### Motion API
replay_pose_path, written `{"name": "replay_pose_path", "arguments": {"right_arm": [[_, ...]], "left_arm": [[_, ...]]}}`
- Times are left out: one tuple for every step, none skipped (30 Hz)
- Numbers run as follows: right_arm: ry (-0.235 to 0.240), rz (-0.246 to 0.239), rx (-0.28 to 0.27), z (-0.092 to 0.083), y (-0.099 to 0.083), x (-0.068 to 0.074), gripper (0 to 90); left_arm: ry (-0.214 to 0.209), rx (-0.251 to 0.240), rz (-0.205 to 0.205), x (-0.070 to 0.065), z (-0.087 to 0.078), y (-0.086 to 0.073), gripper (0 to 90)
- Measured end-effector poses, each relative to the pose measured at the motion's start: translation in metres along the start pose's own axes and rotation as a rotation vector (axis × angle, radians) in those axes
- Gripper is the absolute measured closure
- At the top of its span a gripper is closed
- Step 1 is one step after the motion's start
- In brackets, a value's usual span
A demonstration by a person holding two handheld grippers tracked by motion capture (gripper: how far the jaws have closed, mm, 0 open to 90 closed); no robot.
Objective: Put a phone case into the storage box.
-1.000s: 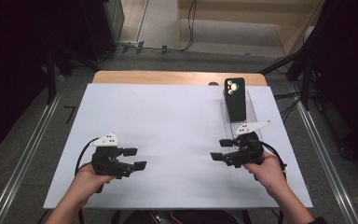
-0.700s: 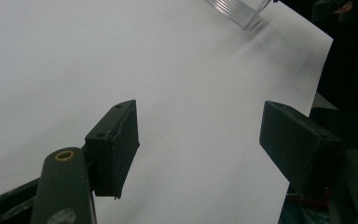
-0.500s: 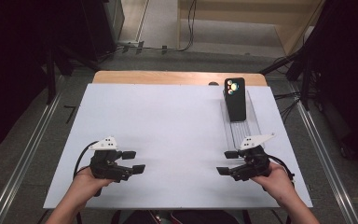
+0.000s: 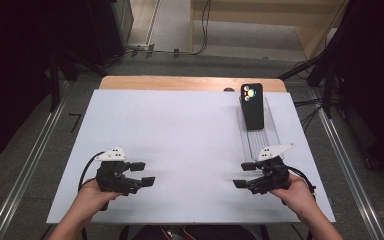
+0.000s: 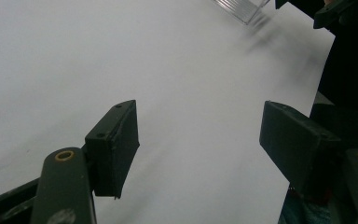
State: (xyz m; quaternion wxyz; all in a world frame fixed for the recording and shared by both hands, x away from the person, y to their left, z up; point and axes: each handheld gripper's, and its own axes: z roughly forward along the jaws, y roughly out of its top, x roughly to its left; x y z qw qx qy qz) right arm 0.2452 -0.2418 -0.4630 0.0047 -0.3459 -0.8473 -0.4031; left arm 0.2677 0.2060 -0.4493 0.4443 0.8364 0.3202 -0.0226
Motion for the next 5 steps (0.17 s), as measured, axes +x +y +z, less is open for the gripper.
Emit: {"name": "replay_pose_path", "arguments": {"right_arm": [[0.0,0.0,0.002,0.0,-0.0001,0.0,24.9],[0.001,0.0,0.002,0.0,-0.0002,-0.0001,24.7],[0.0,0.002,0.0,0.0001,-0.0002,-0.0001,24.5],[-0.001,0.001,-0.002,0.0001,-0.0002,-0.0003,24.3],[0.0,0.005,-0.004,-0.0001,-0.0002,-0.0002,24.1]], "left_arm": [[0.0,0.001,0.0,0.0,0.0,0.0,28.4],[0.0,0.001,0.0,0.0,0.0001,-0.0001,28.4],[0.001,0.001,-0.001,0.0,0.0001,-0.0002,28.4],[0.002,0.001,-0.001,0.0,0.0001,-0.0001,28.4],[0.002,-0.001,-0.001,0.0001,0.0,0.0,28.4]]}}
